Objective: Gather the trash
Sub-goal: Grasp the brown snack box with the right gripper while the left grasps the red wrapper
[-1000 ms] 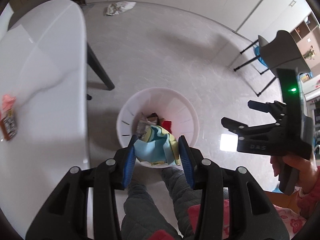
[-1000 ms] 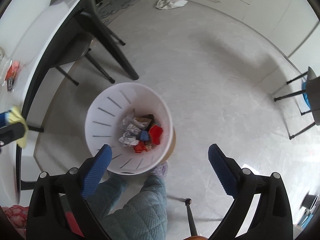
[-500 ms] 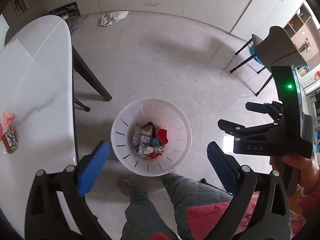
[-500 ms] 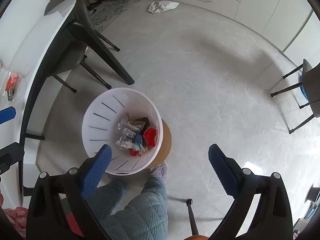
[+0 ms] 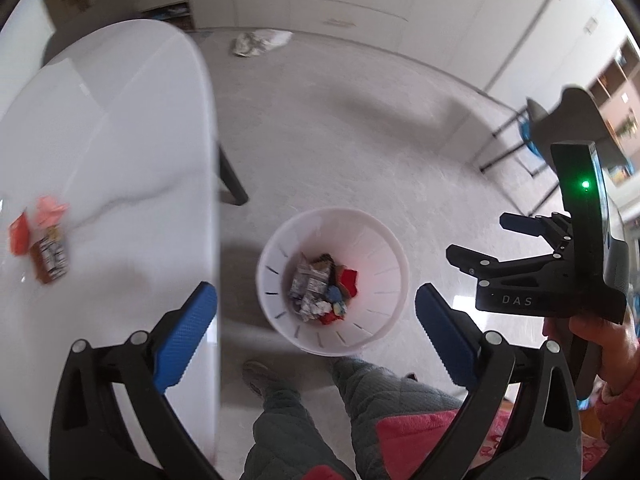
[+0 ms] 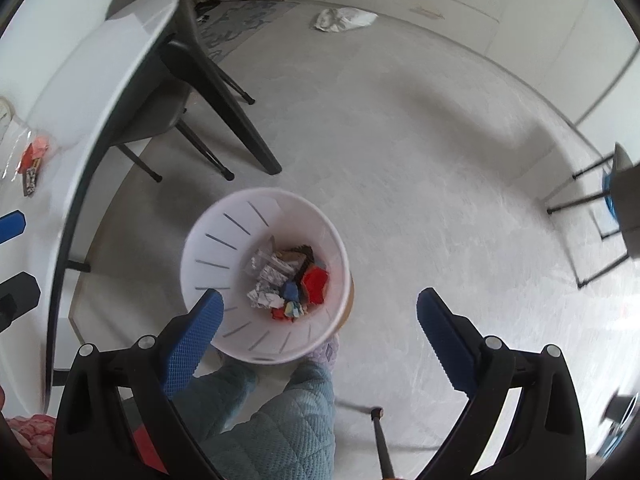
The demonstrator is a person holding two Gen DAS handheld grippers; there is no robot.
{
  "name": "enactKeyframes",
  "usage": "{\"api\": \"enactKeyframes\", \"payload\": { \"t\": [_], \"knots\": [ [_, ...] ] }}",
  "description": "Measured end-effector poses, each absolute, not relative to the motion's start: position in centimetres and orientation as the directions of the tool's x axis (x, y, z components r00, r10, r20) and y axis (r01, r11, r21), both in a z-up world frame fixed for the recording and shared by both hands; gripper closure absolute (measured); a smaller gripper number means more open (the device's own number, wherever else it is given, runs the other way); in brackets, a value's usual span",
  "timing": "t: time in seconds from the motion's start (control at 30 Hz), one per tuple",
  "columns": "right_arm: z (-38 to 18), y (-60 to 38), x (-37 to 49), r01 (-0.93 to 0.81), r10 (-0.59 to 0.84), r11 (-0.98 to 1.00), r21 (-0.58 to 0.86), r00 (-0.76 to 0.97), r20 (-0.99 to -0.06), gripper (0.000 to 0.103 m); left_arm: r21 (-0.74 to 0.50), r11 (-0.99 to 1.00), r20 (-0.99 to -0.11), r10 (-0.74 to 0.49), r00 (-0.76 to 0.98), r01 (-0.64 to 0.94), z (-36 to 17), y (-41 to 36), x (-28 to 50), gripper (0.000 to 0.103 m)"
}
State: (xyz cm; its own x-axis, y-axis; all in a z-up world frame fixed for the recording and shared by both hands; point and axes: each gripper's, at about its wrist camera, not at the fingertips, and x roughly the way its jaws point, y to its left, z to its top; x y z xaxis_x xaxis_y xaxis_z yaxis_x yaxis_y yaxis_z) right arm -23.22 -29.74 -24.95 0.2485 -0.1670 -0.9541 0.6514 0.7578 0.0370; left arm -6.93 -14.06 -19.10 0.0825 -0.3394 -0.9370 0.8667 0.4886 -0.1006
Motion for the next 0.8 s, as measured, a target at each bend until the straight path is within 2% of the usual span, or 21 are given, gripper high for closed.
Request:
{"api": "enactKeyframes", "payload": {
  "t": [0.2, 0.5, 0.8],
  "knots": [
    [-22.2, -27.0, -16.1, 0.532, -0.146, 0.845, 0.056, 0.330, -0.932, 0.006, -0.085, 0.639, -0.924, -0.338, 0.180, 0.765, -17.4, -8.5, -2.1, 0.008],
    [-19.8, -19.5, -4.4, 0.274, -0.054, 0.959, 0.069, 0.418, -0.907, 0.003, -0.080, 0.853, -0.913, -0.270, 0.306, 0.515, -16.2, 2.8, 5.7, 0.008],
    [-19.9, -10.4, 5.0, -0.066, 0.098, 0.995, 0.078, 0.420, -0.902, 0.003, -0.122, 0.937, -0.908, -0.239, 0.345, 0.328, -16.3, 10.8, 10.9, 0.008]
  ]
}}
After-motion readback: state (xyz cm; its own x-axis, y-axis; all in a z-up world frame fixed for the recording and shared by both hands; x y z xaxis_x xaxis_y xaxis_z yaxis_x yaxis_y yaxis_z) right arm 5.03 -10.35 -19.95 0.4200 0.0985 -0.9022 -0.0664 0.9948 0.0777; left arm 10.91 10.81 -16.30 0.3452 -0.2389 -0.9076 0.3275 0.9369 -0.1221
